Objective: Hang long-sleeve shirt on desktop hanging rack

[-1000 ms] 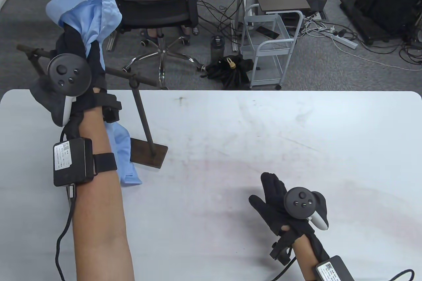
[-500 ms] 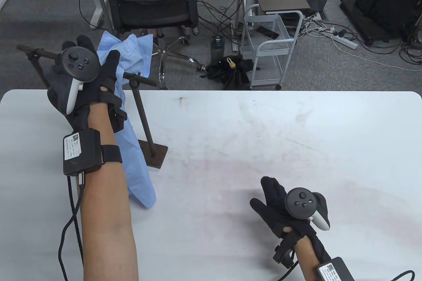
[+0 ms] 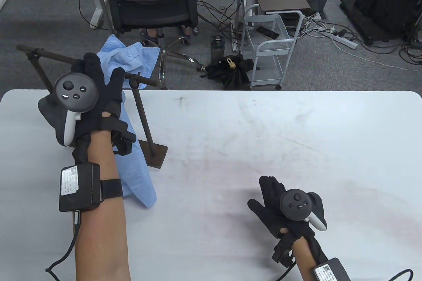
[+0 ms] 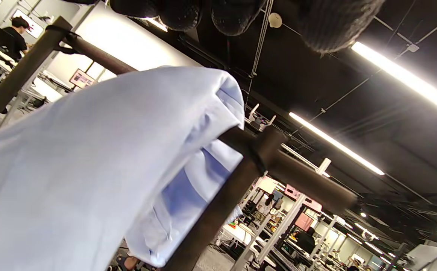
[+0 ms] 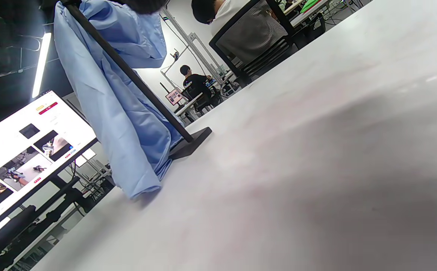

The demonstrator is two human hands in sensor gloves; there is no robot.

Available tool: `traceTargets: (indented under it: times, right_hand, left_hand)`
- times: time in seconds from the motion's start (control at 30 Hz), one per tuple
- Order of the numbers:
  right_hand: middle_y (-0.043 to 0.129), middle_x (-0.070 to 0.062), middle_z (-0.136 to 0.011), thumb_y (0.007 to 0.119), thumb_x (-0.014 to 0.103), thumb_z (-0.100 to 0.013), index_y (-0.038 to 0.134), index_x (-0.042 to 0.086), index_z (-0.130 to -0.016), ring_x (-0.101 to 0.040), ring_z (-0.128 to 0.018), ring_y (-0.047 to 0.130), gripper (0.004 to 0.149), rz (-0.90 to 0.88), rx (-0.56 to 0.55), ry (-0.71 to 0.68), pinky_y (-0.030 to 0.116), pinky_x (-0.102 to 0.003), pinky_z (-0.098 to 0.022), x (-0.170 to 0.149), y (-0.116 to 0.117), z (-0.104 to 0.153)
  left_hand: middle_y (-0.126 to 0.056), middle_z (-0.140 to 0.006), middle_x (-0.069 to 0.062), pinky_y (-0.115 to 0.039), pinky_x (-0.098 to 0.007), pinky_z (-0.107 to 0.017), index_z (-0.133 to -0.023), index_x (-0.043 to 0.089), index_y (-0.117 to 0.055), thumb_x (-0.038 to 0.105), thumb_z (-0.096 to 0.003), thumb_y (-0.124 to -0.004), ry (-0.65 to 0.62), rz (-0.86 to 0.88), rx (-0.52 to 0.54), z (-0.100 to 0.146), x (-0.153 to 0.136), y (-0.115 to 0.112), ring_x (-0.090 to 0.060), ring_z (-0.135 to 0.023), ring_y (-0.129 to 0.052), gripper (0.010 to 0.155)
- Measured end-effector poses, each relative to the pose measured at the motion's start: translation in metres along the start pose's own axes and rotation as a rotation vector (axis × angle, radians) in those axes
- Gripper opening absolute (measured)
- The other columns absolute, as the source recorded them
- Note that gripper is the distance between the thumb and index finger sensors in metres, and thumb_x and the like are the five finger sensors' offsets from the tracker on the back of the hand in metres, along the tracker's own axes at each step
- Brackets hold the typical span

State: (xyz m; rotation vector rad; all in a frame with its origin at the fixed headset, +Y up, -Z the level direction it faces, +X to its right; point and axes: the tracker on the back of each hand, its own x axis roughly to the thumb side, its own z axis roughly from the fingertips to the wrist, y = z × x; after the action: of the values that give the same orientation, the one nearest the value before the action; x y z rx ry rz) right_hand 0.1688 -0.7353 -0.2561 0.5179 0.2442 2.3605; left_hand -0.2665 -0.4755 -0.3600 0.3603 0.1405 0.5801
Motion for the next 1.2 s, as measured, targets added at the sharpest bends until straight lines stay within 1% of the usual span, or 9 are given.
traceTargets:
  times: [0.23, 0.33, 0.5, 0.67, 0.8, 0.9, 0.97, 1.1, 1.2]
  right_hand:
    - [0.013, -0.060, -0.104, 0.057, 0.042, -0.066, 0.012, -0.020, -0.107, -0.089, -0.083, 0.020, 0.086, 0.093, -0.026, 0.003, 0.036, -0.091, -0.053, 0.000, 0.003, 0.005]
    - [0.012, -0.059, -0.104, 0.057, 0.042, -0.066, 0.011, -0.019, -0.107, -0.089, -0.083, 0.019, 0.087, 0.130, -0.029, 0.017, 0.035, -0.091, -0.053, -0.001, 0.003, 0.006]
    - [0.011, -0.058, -0.104, 0.058, 0.042, -0.066, 0.008, -0.018, -0.106, -0.089, -0.083, 0.018, 0.087, 0.186, -0.054, 0.025, 0.034, -0.091, -0.053, -0.003, 0.005, 0.006]
    - [0.010, -0.058, -0.104, 0.057, 0.042, -0.066, 0.007, -0.017, -0.106, -0.088, -0.083, 0.017, 0.087, 0.218, -0.060, 0.014, 0.034, -0.091, -0.053, -0.003, 0.007, 0.008]
    - [0.010, -0.058, -0.104, 0.057, 0.042, -0.066, 0.007, -0.017, -0.106, -0.088, -0.084, 0.018, 0.087, 0.236, -0.081, -0.016, 0.034, -0.091, -0.053, 0.001, 0.007, 0.009]
    - [0.010, -0.058, -0.104, 0.057, 0.042, -0.065, 0.007, -0.017, -0.106, -0.088, -0.084, 0.018, 0.087, 0.238, -0.093, -0.036, 0.034, -0.091, -0.053, 0.003, 0.006, 0.010]
    - [0.011, -0.058, -0.104, 0.057, 0.042, -0.065, 0.007, -0.017, -0.106, -0.088, -0.084, 0.018, 0.087, 0.236, -0.093, -0.045, 0.035, -0.091, -0.053, 0.003, 0.007, 0.011]
    - [0.011, -0.058, -0.104, 0.057, 0.042, -0.065, 0.007, -0.017, -0.106, -0.088, -0.084, 0.019, 0.087, 0.243, -0.079, -0.060, 0.035, -0.091, -0.053, 0.003, 0.011, 0.009]
    - [0.011, -0.058, -0.104, 0.057, 0.042, -0.065, 0.007, -0.017, -0.105, -0.088, -0.084, 0.019, 0.087, 0.248, -0.057, -0.066, 0.035, -0.091, -0.053, 0.001, 0.016, 0.007]
  left_hand:
    - [-0.032, -0.125, -0.026, -0.040, -0.076, -0.073, -0.120, 0.013, -0.037, 0.056, -0.0640, -0.064, -0.075, 0.047, -0.026, 0.038, 0.013, -0.010, -0.058, -0.108, -0.037, 0.076]
    - [-0.032, -0.125, -0.026, -0.040, -0.076, -0.073, -0.120, 0.013, -0.037, 0.055, -0.0640, -0.064, -0.130, 0.049, -0.043, 0.056, 0.023, -0.018, -0.058, -0.108, -0.037, 0.076]
    - [-0.032, -0.125, -0.026, -0.040, -0.076, -0.073, -0.120, 0.013, -0.036, 0.055, -0.0640, -0.064, -0.198, 0.029, -0.099, 0.084, 0.033, -0.044, -0.057, -0.108, -0.037, 0.075]
    - [-0.032, -0.125, -0.026, -0.040, -0.076, -0.073, -0.120, 0.013, -0.035, 0.055, -0.0639, -0.063, -0.275, 0.022, -0.187, 0.113, 0.034, -0.083, -0.057, -0.109, -0.037, 0.076]
    - [-0.033, -0.125, -0.026, -0.041, -0.076, -0.072, -0.120, 0.013, -0.035, 0.055, -0.0637, -0.064, -0.323, 0.027, -0.231, 0.132, 0.029, -0.112, -0.058, -0.109, -0.040, 0.075]
    - [-0.034, -0.124, -0.026, -0.042, -0.076, -0.072, -0.120, 0.013, -0.035, 0.055, -0.0638, -0.063, -0.342, 0.081, -0.276, 0.147, 0.019, -0.136, -0.058, -0.109, -0.041, 0.075]
    - [-0.036, -0.124, -0.025, -0.043, -0.076, -0.072, -0.119, 0.013, -0.037, 0.054, -0.0634, -0.064, -0.342, 0.144, -0.315, 0.159, 0.010, -0.159, -0.058, -0.108, -0.043, 0.075]
    - [-0.038, -0.124, -0.025, -0.044, -0.075, -0.072, -0.119, 0.013, -0.037, 0.054, -0.0634, -0.064, -0.366, 0.136, -0.358, 0.178, -0.004, -0.192, -0.057, -0.108, -0.045, 0.074]
    - [-0.038, -0.124, -0.025, -0.045, -0.075, -0.072, -0.119, 0.013, -0.037, 0.054, -0.0633, -0.064, -0.381, 0.145, -0.407, 0.188, -0.011, -0.210, -0.057, -0.108, -0.046, 0.074]
